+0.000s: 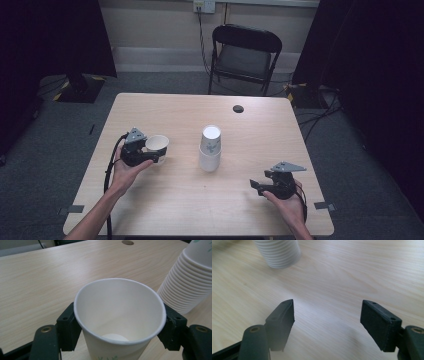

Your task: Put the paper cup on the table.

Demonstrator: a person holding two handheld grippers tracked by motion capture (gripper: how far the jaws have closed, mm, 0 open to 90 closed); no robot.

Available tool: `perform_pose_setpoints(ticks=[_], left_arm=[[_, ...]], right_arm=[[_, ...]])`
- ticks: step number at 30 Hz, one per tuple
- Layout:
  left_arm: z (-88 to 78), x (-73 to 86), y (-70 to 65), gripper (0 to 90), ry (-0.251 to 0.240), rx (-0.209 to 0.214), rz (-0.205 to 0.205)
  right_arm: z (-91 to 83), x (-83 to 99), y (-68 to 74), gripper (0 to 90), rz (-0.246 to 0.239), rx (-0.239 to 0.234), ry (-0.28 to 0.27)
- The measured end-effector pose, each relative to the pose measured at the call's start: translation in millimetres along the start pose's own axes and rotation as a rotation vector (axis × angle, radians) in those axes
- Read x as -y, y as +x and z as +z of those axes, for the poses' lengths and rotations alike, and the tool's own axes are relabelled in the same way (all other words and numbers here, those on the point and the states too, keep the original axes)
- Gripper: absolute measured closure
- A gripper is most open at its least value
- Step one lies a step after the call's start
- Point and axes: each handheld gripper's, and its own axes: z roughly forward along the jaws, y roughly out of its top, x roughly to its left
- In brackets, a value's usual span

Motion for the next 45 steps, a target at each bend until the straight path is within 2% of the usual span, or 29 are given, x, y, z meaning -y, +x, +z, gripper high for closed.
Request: perform_pose_setpoints(ticks=[4, 11, 13, 15, 17, 19, 20, 22, 28, 29, 31, 33, 36, 42, 45], left_arm=[[8.2, 3.3, 3.4, 30.5, 0.012, -0.020, 0.004], [16.9, 5.9, 5.6, 30.4, 0.017, -0.039, 0.021], [20.3, 6.5, 5.7, 30.4, 0.013, -0.045, 0.035], [22.3, 7.0, 5.8, 30.2, -0.003, -0.047, 0.021], [22.9, 7.0, 6.0, 29.9, -0.003, -0.050, 0.028], [23.7, 7.1, 4.5, 29.3, 0.000, -0.048, 0.054], [23.4, 7.6, 2.3, 29.2, 0.009, -0.047, 0.051], [22.4, 7.8, 2.4, 29.0, 0.013, -0.044, 0.064], [14.1, 12.8, 2.4, 27.2, 0.037, -0.033, 0.052], [14.2, 14.1, 3.2, 26.6, 0.038, -0.017, 0.035], [14.7, 14.8, 3.5, 25.9, 0.048, -0.009, 0.031], [15.2, 14.4, 0.7, 24.0, 0.034, 0.006, 0.015], [18.4, 12.3, -3.3, 18.9, 0.047, 0.003, 0.040], [19.7, 11.0, -4.1, 15.8, 0.038, -0.002, 0.032], [17.4, 11.5, -5.7, 15.8, 0.050, 0.005, 0.050]], right_arm=[[5.0, 6.6, -6.2, 23.4, 0.013, 0.036, 0.034], [15.8, 13.2, -9.9, 21.6, -0.017, 0.069, 0.089], [16.1, 14.5, -9.6, 21.5, -0.029, 0.076, 0.081], [16.7, 16.0, -7.9, 21.2, -0.035, 0.096, 0.073], [17.2, 17.2, -6.3, 20.0, -0.045, 0.105, 0.067], [18.3, 19.1, -4.6, 18.5, -0.053, 0.111, 0.054], [19.2, 21.4, -4.9, 17.7, -0.052, 0.113, 0.031], [19.1, 21.6, -4.6, 17.7, -0.051, 0.115, 0.032], [19.1, 21.6, -3.8, 17.7, -0.044, 0.122, 0.032], [19.1, 21.6, -3.7, 17.7, -0.044, 0.123, 0.032], [19.2, 21.6, -3.7, 17.7, -0.043, 0.123, 0.032], [19.2, 21.6, -3.7, 17.7, -0.043, 0.123, 0.032], [19.4, 21.4, -3.8, 17.7, -0.044, 0.123, 0.031], [19.4, 21.4, -3.8, 17.7, -0.043, 0.123, 0.031], [19.4, 21.4, -3.8, 17.7, -0.043, 0.123, 0.031]])
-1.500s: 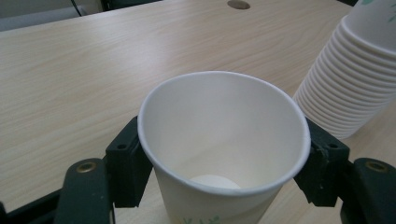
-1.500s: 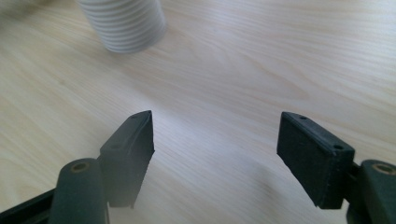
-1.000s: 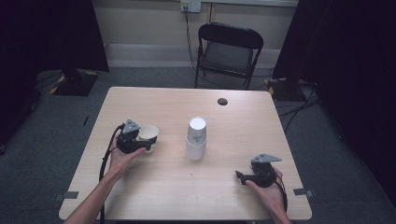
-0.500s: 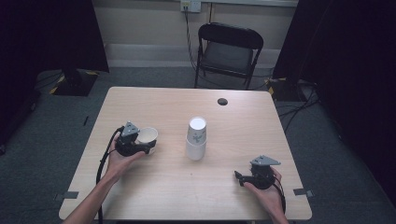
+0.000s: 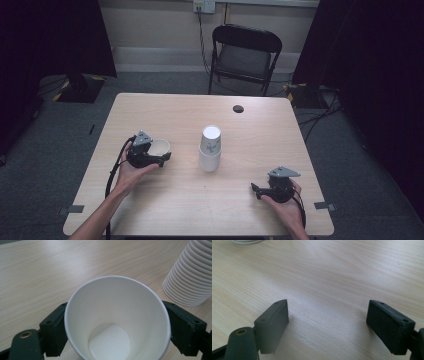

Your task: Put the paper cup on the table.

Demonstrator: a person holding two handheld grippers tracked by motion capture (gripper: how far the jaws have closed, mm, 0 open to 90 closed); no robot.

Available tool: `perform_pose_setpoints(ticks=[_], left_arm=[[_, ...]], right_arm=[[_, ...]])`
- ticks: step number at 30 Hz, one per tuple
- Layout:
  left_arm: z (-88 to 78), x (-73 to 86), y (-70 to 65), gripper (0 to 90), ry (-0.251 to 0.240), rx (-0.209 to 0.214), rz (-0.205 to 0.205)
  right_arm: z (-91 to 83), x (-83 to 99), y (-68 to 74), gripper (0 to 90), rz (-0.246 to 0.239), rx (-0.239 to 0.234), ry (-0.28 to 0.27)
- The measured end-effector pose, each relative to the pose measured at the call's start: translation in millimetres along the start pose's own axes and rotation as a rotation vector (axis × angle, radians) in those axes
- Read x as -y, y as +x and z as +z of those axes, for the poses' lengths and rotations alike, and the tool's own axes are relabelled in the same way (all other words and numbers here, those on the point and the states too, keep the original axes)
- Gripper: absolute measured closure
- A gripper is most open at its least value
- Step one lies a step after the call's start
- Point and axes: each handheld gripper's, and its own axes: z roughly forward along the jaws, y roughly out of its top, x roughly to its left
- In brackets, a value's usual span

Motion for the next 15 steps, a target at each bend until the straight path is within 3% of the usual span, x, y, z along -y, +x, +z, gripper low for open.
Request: perform_pose_setpoints(ticks=[4, 7, 15], left_arm=[[-2.2, 3.4, -1.4, 16.1, 0.014, 0.005, 0.000], [-7.4, 9.2, -3.7, 16.8, 0.029, 0.000, 0.029], [-22.9, 17.3, 0.1, 16.1, 0.036, -0.014, 0.031]], right_arm=[[0.0, 0.0, 0.0, 17.7, 0.000, 0.000, 0.000], [0.0, 0.0, 0.0, 17.7, 0.000, -0.001, 0.000], [0.0, 0.0, -0.1, 17.6, 0.000, 0.000, 0.000]])
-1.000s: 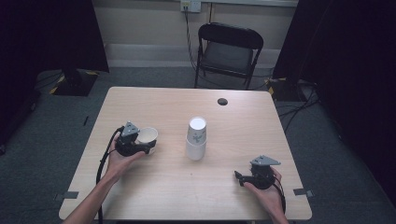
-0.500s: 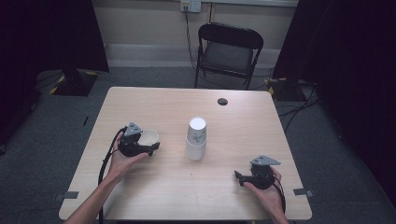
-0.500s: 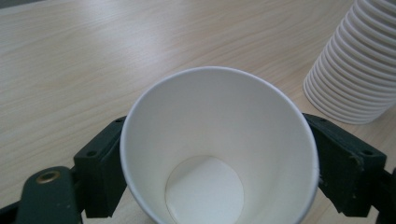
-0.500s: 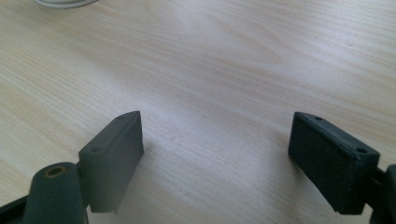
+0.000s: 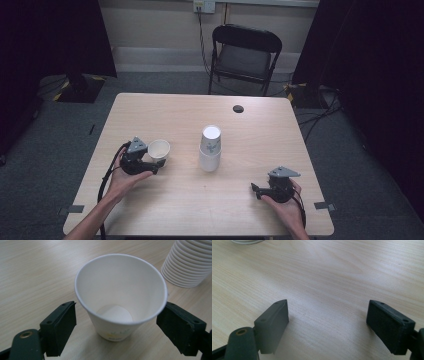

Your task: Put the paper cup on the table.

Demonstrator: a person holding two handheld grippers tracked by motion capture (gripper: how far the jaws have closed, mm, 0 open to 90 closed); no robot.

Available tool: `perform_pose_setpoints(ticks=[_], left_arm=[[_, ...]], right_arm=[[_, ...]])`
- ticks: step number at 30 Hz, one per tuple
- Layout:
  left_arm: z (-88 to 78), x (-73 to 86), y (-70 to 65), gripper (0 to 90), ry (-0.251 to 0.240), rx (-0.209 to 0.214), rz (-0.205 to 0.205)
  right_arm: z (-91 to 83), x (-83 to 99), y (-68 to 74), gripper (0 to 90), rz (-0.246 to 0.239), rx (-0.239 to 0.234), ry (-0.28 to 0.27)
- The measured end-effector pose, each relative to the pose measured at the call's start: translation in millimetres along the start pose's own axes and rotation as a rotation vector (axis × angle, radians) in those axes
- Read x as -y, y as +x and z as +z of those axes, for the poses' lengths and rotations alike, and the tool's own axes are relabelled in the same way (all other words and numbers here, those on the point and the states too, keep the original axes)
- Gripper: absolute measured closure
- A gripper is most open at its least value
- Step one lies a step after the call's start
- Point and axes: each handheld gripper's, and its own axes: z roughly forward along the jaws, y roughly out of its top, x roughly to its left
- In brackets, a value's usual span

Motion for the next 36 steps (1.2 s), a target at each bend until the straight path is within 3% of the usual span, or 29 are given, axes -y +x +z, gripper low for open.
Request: perform_pose_setpoints(ticks=[3, 5, 7, 8, 9, 10, 12, 13, 14, 17, 18, 20, 21, 22, 27, 30, 33, 34, 36], left_arm=[[-6.5, 4.5, 0.2, 16.1, 0.011, 0.004, -0.008], [-14.5, 9.2, 0.7, 15.7, 0.003, 0.004, -0.044], [-16.5, 10.8, 1.2, 15.8, 0.010, 0.003, -0.054], [-19.9, 15.1, -0.7, 15.7, 0.024, -0.027, -0.058], [-19.9, 15.1, -0.7, 15.8, 0.024, -0.027, -0.058], [-24.3, 19.8, -1.1, 15.8, 0.054, -0.040, -0.047], [-30.8, 22.9, -0.6, 16.0, 0.082, -0.026, -0.055], [-30.8, 22.9, -0.6, 16.3, 0.082, -0.026, -0.055], [-39.3, 26.2, -1.2, 15.3, 0.046, -0.040, -0.063], [-43.1, 30.0, -0.7, 15.8, 0.061, -0.052, -0.088], [-44.4, 33.0, -0.5, 15.8, 0.072, -0.052, -0.086], [-43.7, 42.0, 0.9, 16.1, 0.141, -0.072, -0.057], [-43.7, 42.0, 0.9, 16.1, 0.141, -0.072, -0.057], [-41.5, 46.5, 4.1, 16.1, 0.172, -0.070, -0.066], [-37.3, 58.5, 14.3, 16.7, 0.209, -0.106, -0.078], [-36.6, 62.4, 16.7, 15.1, 0.184, -0.094, -0.078], [-35.3, 65.8, 14.7, 11.5, 0.151, -0.114, -0.086], [-34.3, 70.0, 13.5, 9.5, 0.119, -0.111, -0.076], [-34.2, 70.0, 13.4, 8.7, 0.120, -0.110, -0.076]], right_arm=[[0.0, 0.0, 0.0, 17.6, 0.000, 0.000, 0.000], [0.0, 0.0, 0.1, 17.6, 0.000, 0.000, 0.000], [0.1, 0.0, 0.0, 17.6, 0.000, 0.000, 0.000], [0.1, -0.1, 0.1, 17.7, 0.000, 0.000, 0.000], [0.1, -0.1, 0.1, 17.7, 0.000, 0.000, 0.000], [0.1, -0.1, 0.1, 17.7, 0.000, 0.001, 0.000], [0.1, -0.1, 0.1, 17.6, 0.001, 0.001, 0.000], [0.1, -0.1, 0.1, 17.6, 0.001, 0.001, 0.000], [0.1, -0.1, 0.1, 17.7, 0.000, 0.001, 0.000], [0.1, -0.1, 0.1, 17.7, 0.000, 0.001, 0.000], [0.2, -0.1, 0.2, 17.7, 0.001, 0.001, 0.000], [0.3, -0.2, 0.3, 17.7, 0.003, 0.002, 0.000], [0.3, -0.2, 0.3, 17.7, 0.003, 0.002, 0.000], [0.8, -0.7, 0.0, 17.7, 0.003, 0.004, 0.000], [1.8, -1.7, -0.3, 17.7, 0.005, 0.006, 0.001], [1.8, -1.7, -0.4, 17.7, 0.006, 0.006, 0.001], [1.8, -1.7, -0.4, 17.7, 0.005, 0.006, 0.001], [1.9, -1.8, -0.4, 17.7, 0.005, 0.005, 0.001], [2.0, -1.9, -0.5, 17.7, 0.005, 0.005, 0.001]])
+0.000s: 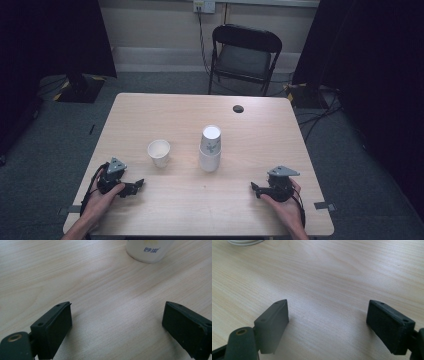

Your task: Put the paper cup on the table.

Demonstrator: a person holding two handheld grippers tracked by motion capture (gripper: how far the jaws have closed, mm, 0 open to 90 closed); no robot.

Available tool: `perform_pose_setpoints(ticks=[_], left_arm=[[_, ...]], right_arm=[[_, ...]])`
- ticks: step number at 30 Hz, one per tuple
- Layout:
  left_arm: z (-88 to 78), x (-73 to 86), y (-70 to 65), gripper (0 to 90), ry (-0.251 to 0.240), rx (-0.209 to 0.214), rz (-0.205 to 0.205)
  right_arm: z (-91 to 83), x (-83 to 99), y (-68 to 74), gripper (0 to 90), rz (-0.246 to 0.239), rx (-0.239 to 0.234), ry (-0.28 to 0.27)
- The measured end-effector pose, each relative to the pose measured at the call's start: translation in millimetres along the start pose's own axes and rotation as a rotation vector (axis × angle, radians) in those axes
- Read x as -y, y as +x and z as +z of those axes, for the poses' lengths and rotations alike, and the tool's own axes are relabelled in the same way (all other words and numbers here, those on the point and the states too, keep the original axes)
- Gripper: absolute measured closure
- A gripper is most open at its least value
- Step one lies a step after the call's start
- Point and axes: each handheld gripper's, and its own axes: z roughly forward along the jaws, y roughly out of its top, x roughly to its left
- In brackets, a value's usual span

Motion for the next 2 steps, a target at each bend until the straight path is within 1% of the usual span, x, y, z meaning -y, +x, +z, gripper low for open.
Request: perform_pose_setpoints(ticks=[2], left_arm=[[0.3, -0.3, 0.1, 7.9, 0.000, 0.001, 0.001]], right_arm=[[0.0, 0.0, 0.0, 17.7, 0.000, 0.000, 0.000]])
